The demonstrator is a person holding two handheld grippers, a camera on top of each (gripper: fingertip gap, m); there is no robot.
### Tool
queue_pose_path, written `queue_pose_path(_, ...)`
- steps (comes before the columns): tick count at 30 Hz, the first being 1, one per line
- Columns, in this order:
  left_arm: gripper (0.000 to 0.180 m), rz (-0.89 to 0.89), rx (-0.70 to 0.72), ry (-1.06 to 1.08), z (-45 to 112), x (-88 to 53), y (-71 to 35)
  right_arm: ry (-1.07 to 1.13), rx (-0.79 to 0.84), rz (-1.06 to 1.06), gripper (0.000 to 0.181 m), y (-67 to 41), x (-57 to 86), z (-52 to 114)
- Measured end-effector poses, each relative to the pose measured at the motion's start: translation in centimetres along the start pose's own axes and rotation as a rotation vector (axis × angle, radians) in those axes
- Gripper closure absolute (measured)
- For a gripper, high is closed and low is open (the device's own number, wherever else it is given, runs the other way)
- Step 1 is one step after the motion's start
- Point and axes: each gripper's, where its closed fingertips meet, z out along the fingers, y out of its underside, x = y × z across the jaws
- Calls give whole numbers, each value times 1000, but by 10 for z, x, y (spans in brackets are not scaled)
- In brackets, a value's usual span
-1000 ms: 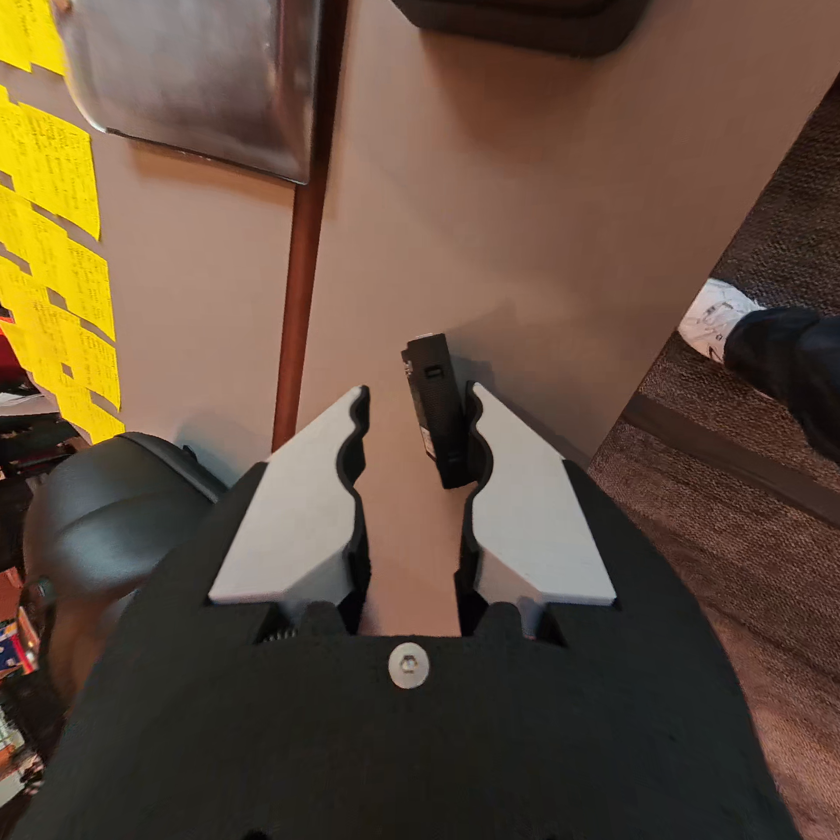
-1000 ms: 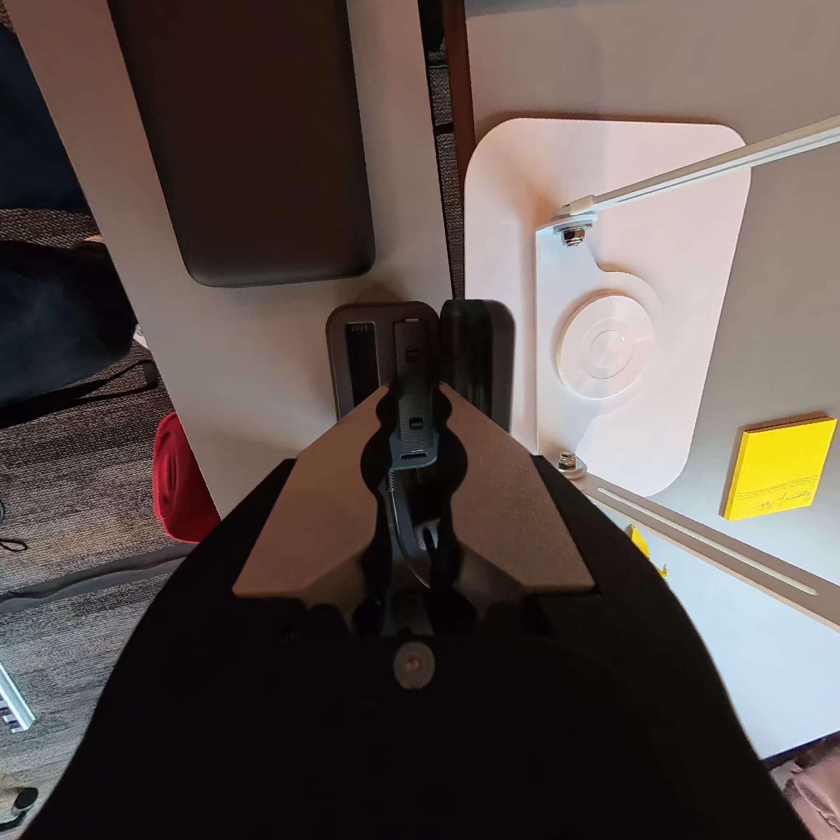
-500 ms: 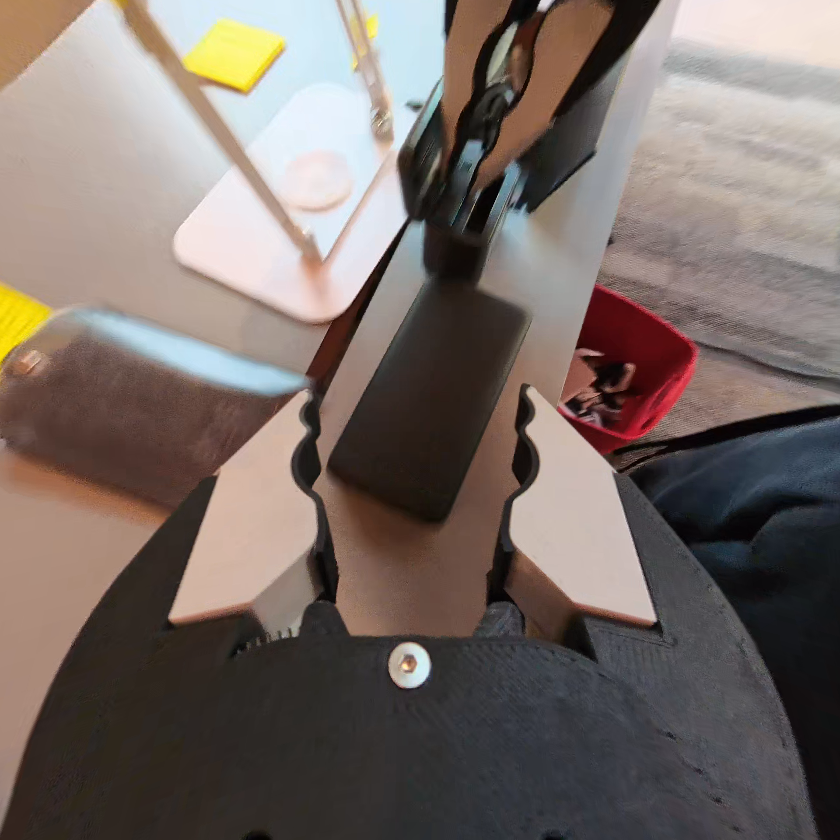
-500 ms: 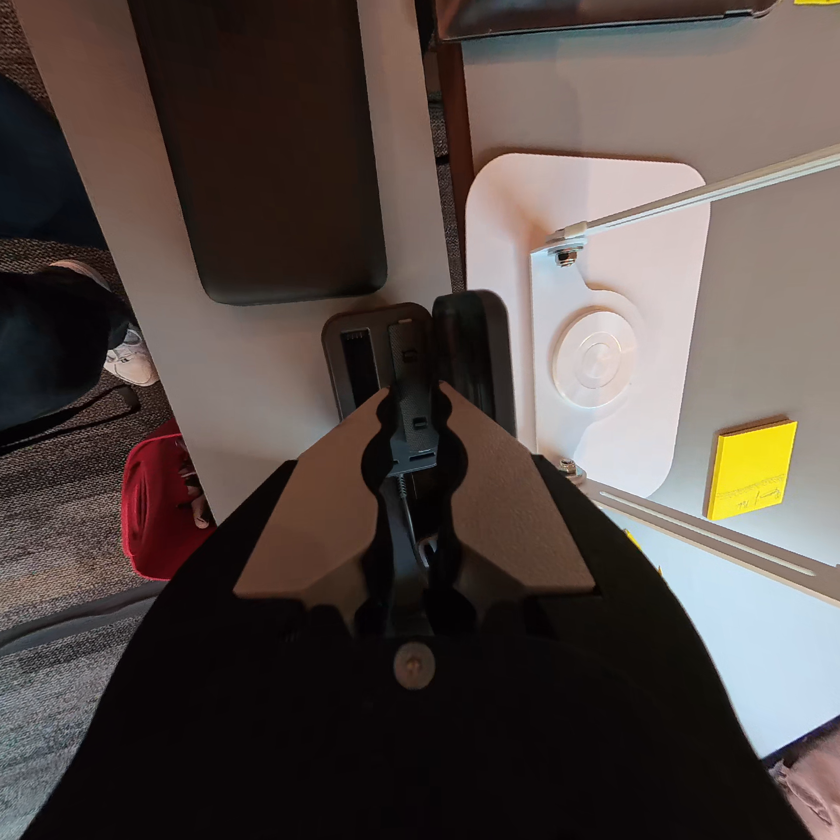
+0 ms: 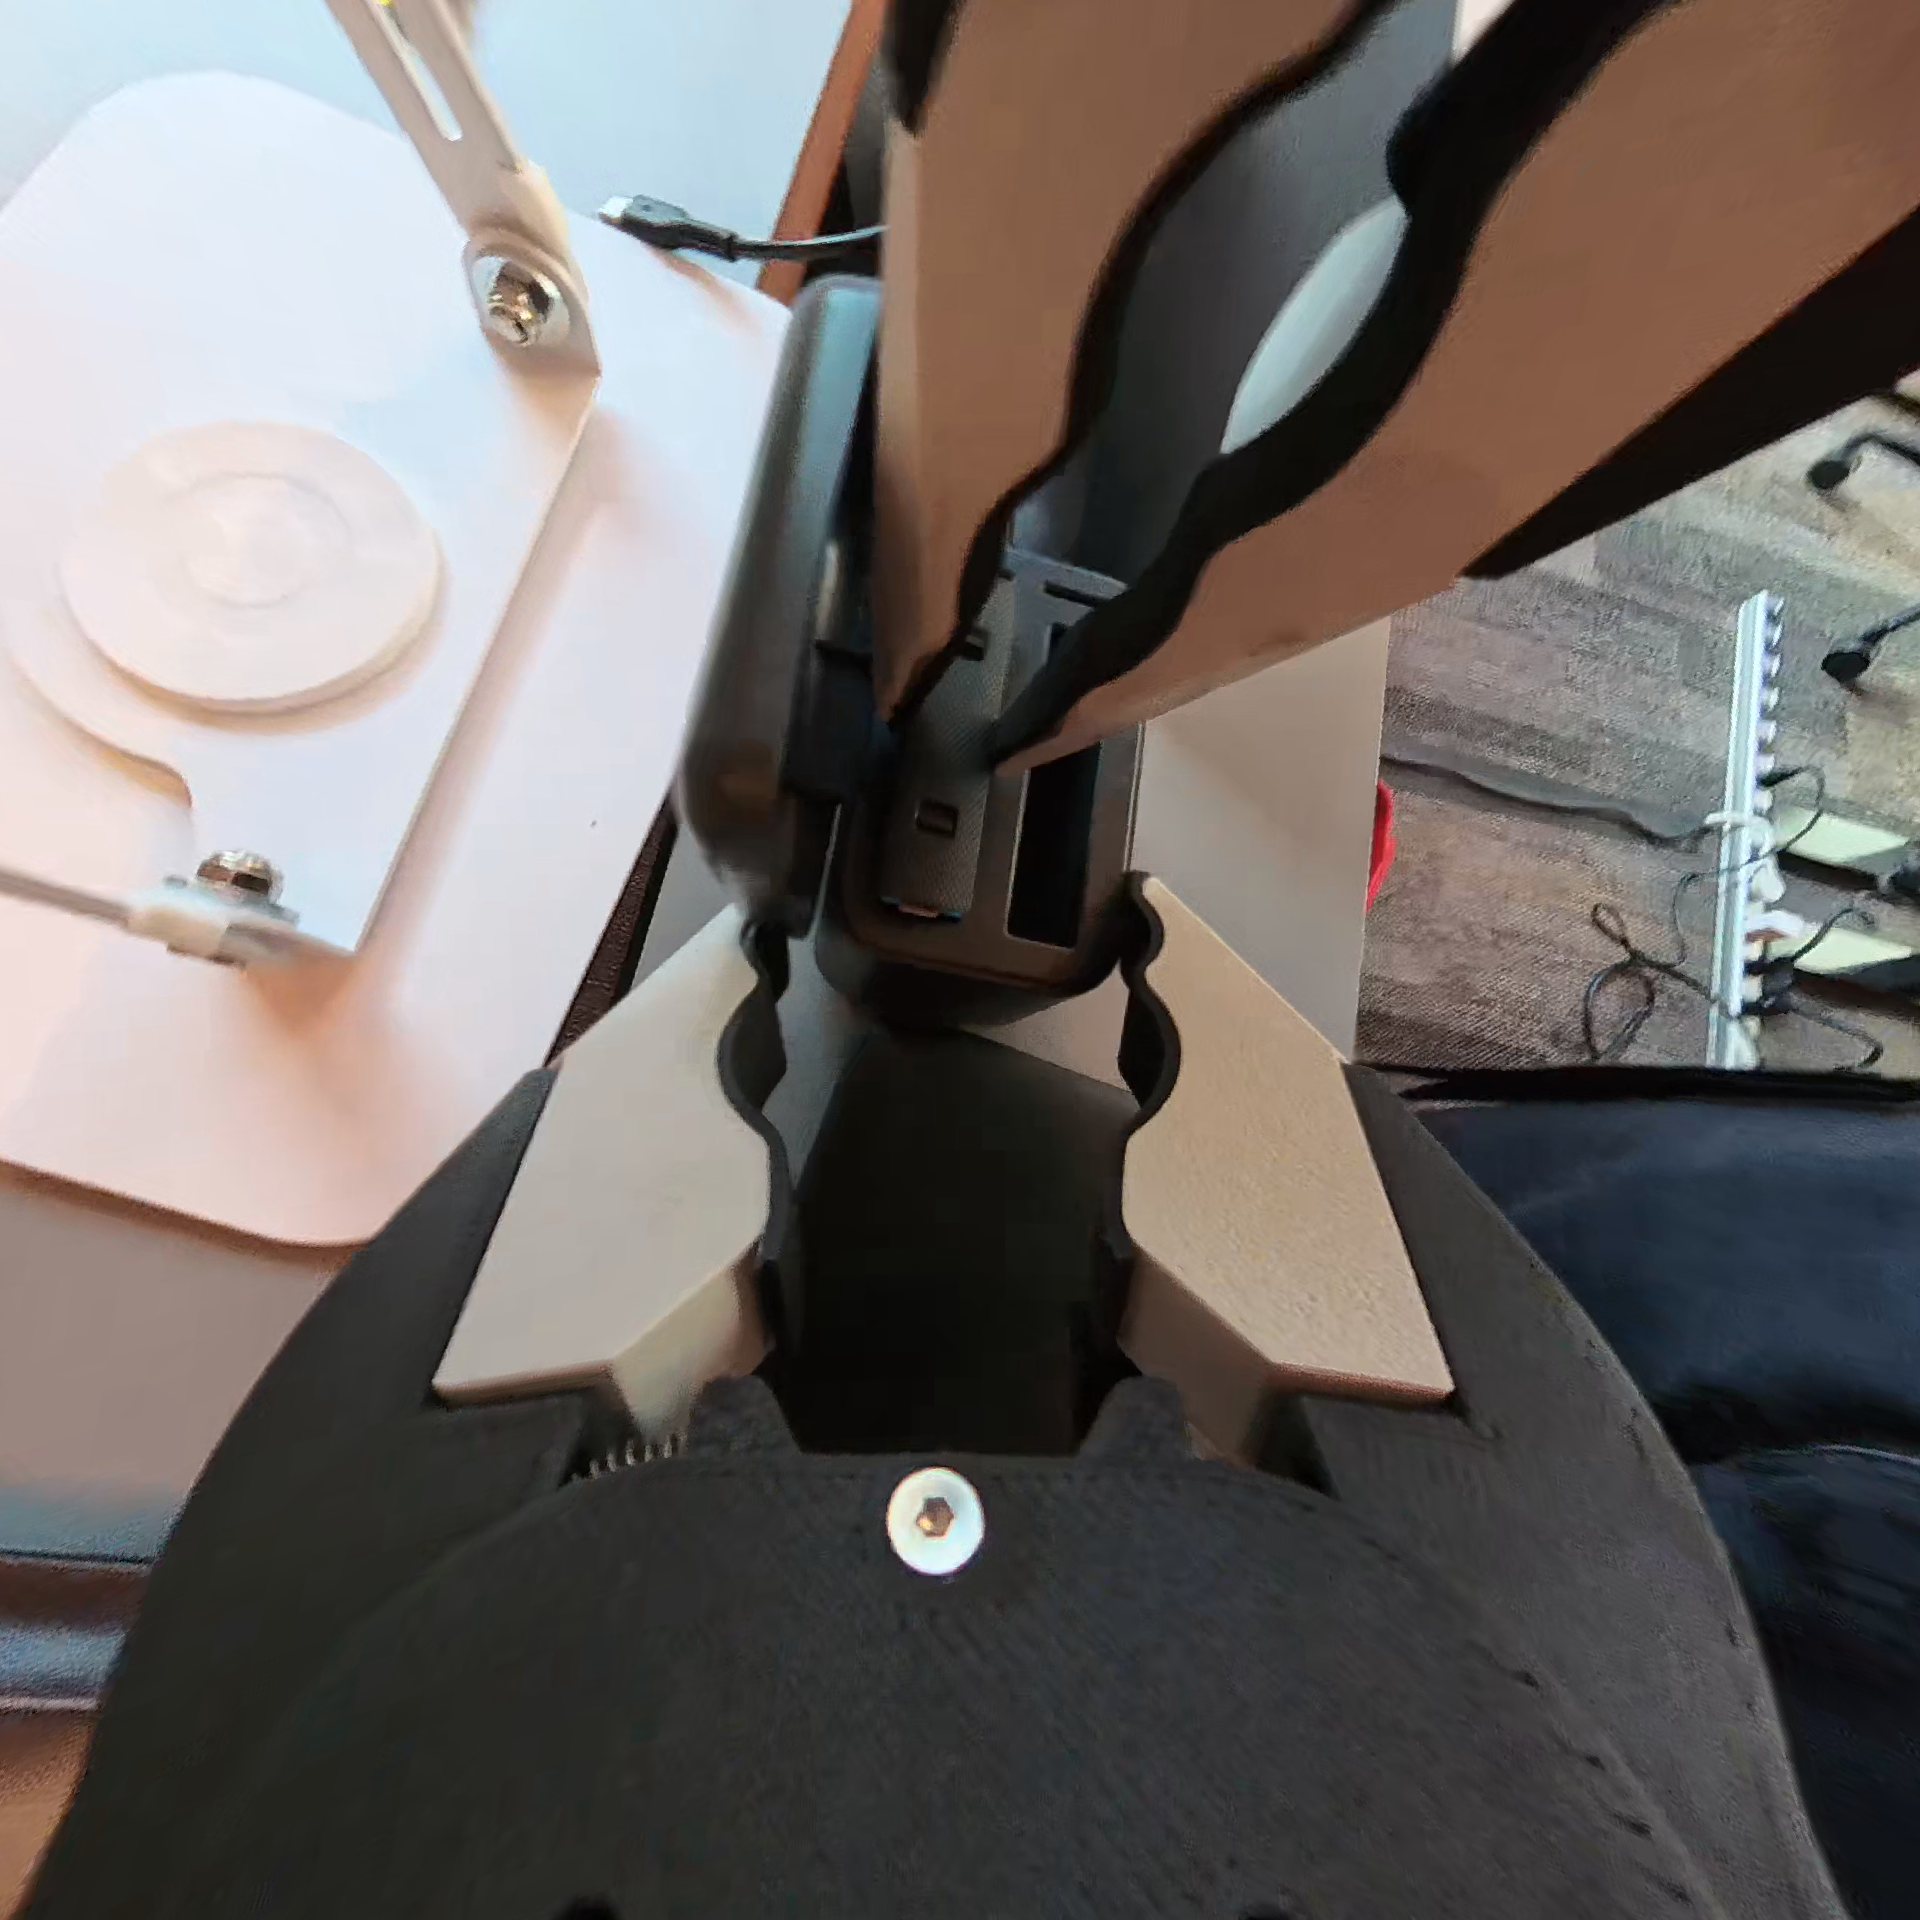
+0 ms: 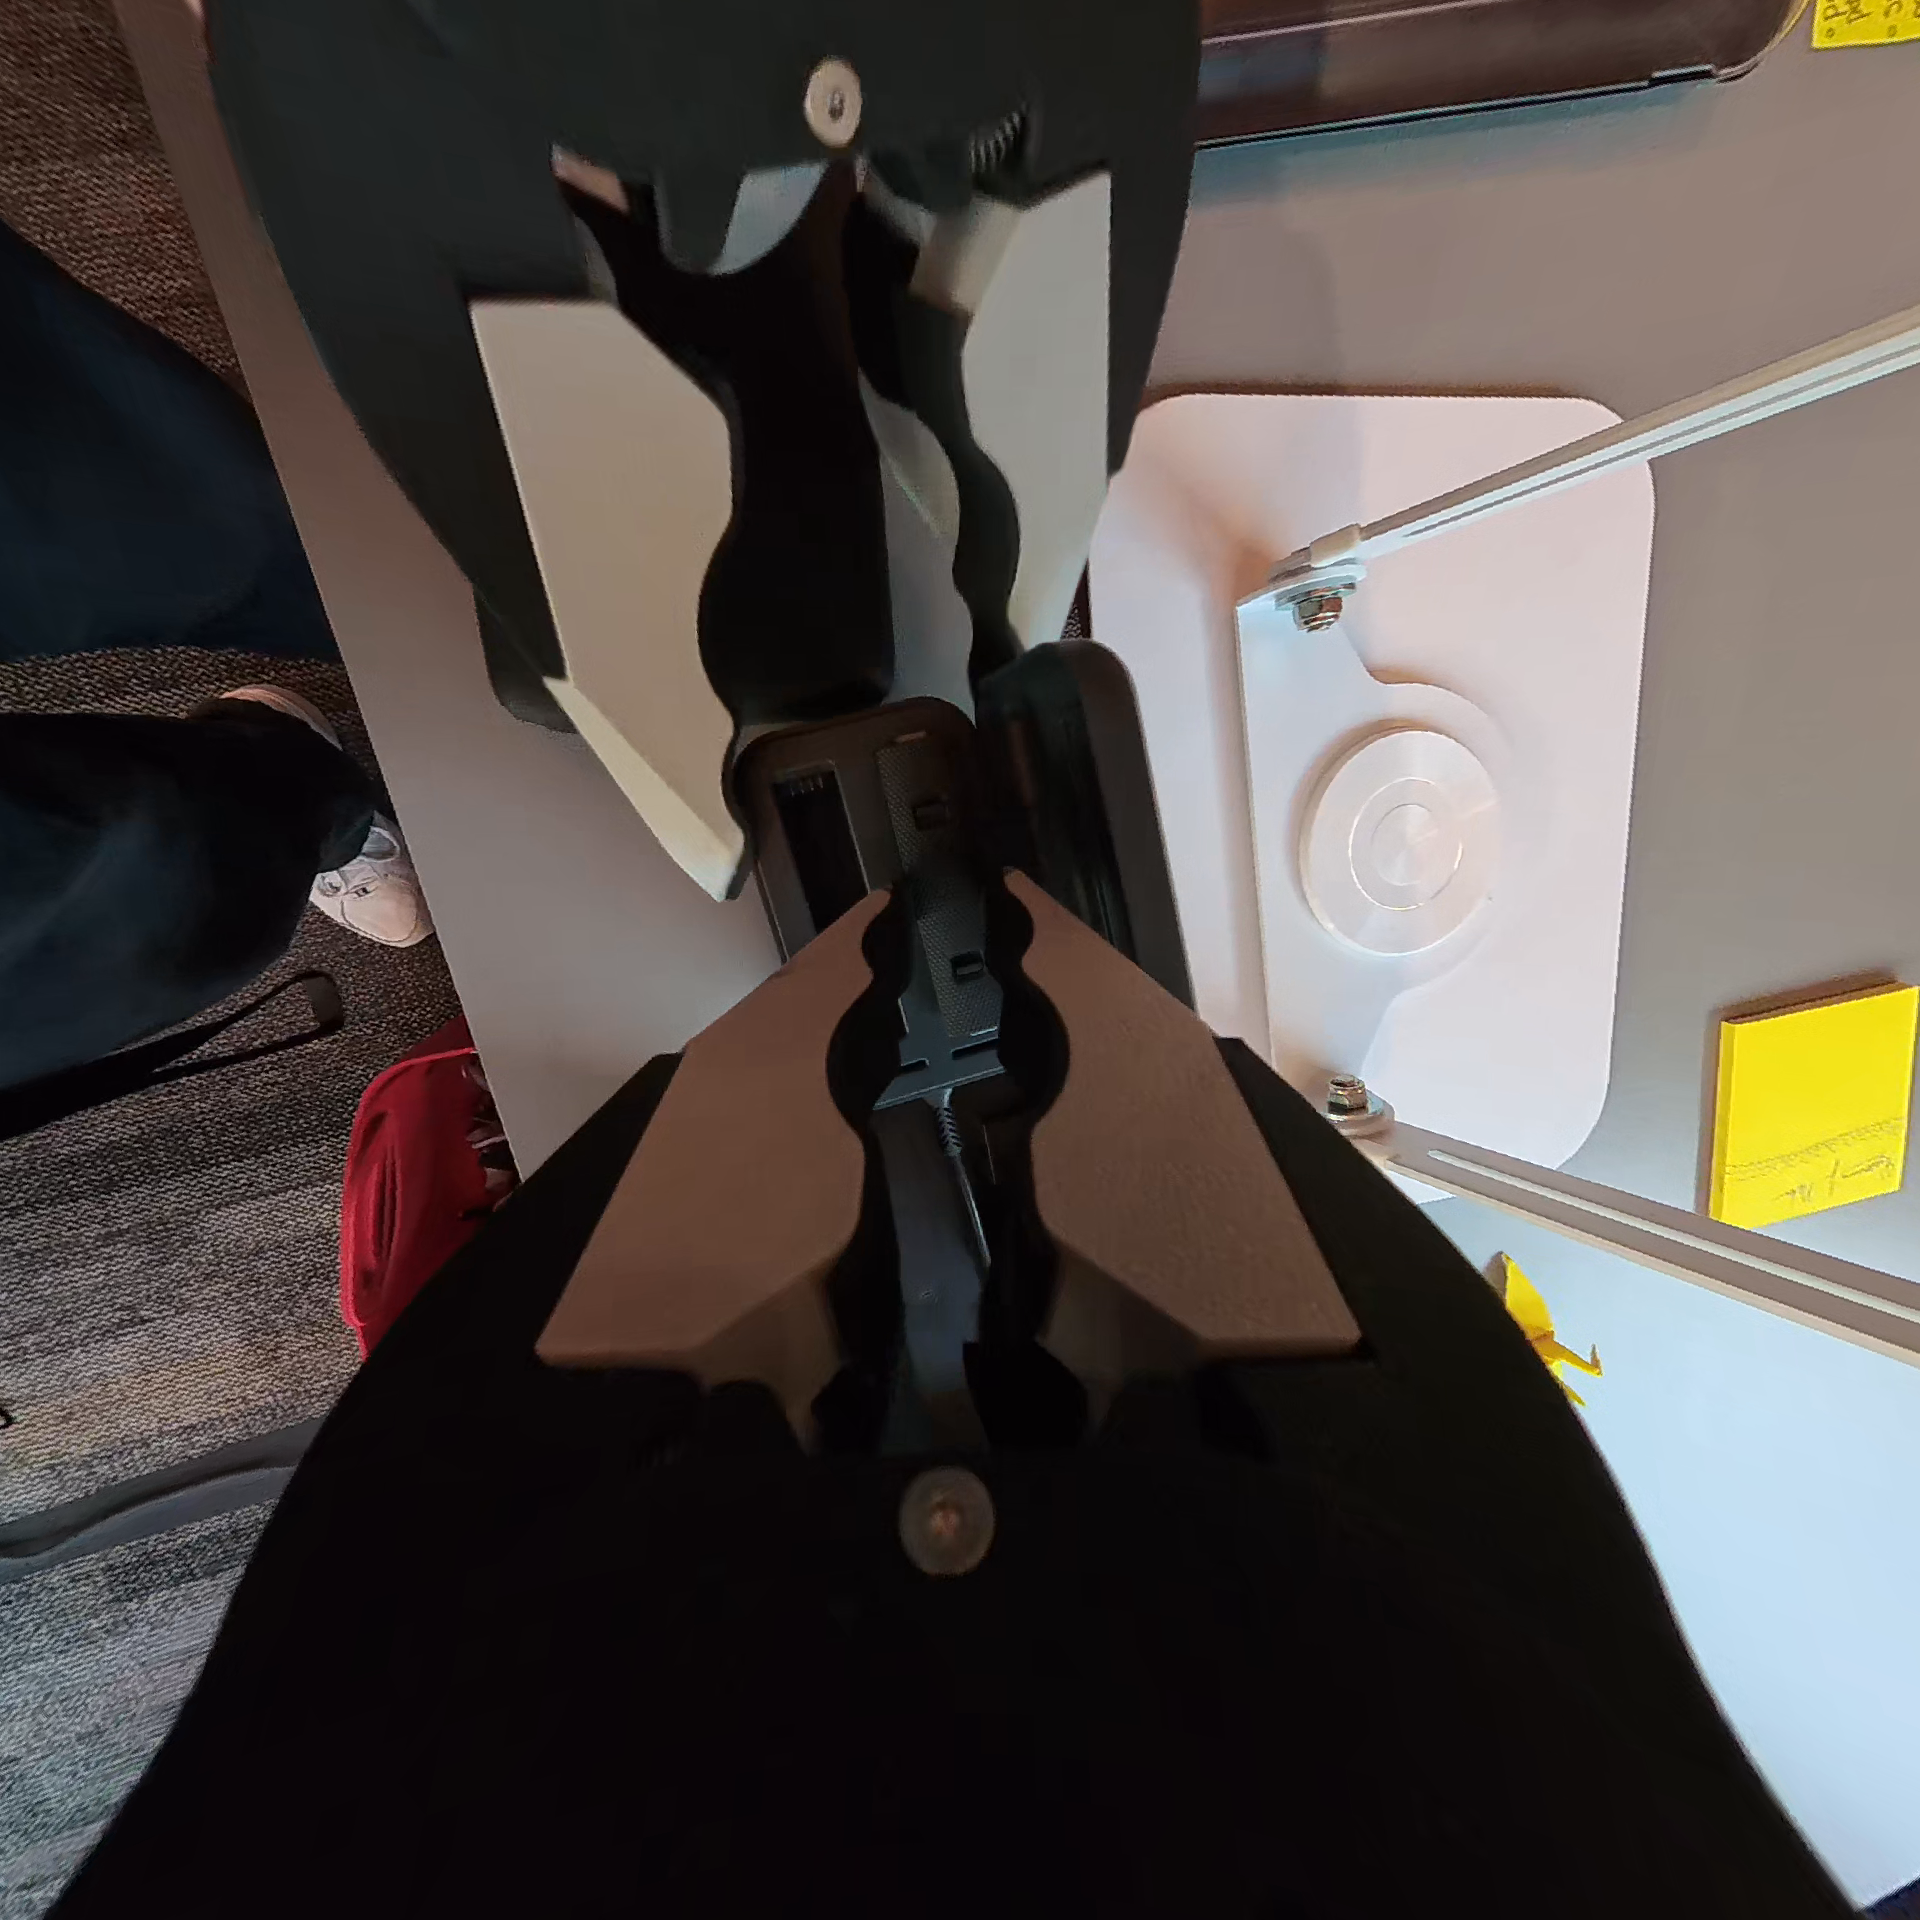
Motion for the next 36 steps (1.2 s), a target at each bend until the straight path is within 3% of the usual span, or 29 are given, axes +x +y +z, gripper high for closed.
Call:
queue_pose_path(9,121,20,-13,20,4,0,2,26,-41,-121,168,-2,5,-1)
queue_pose_path(13,122,30,-15,6,3,-3,2,26,3,-105,168,-8,10,-8)
queue_pose_path(14,124,28,-18,-15,3,-7,3,26,51,-87,181,-15,13,-16)
queue_pose_path(15,124,30,-22,-28,3,-9,3,70,105,-86,181,-23,22,-25)
queue_pose_path(18,124,52,-30,-35,3,-9,4,9,24,-102,181,-10,21,-30)
queue_pose_path(21,123,44,-31,-27,3,-8,4,-21,56,-74,181,-9,16,-32)
queue_pose_path(26,123,41,-32,-23,4,-8,4,-58,59,-55,158,-7,6,-17)
queue_pose_path(36,123,45,-35,-17,4,-8,5,-51,-57,-172,163,-6,12,8)
